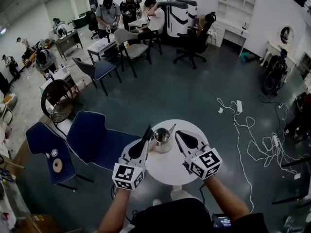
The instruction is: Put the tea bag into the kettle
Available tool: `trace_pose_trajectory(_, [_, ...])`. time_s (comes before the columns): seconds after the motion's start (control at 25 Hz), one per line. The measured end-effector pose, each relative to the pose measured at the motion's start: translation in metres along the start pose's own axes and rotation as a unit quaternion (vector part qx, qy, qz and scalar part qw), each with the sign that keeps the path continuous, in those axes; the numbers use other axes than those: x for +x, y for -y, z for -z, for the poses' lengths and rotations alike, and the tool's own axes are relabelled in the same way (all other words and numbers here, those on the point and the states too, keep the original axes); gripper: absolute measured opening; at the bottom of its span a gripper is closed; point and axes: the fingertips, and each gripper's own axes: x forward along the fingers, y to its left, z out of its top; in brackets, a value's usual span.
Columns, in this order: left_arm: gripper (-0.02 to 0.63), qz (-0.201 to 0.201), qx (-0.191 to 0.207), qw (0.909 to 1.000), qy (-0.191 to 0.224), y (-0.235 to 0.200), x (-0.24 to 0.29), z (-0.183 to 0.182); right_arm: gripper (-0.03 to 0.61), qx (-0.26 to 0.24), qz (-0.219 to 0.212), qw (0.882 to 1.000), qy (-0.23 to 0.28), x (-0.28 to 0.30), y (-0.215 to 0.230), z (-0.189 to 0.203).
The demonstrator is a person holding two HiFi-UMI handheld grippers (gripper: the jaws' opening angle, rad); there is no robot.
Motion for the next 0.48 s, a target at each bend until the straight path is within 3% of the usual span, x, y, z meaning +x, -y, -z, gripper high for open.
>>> trace_pose_trajectory(0.48, [0.018,-0.012,0.001,0.9996,-0.026,0.004,0.074,0.014,0.018,0.001,-0.020,1.000,-0.007,0.025,0.068,-0.008])
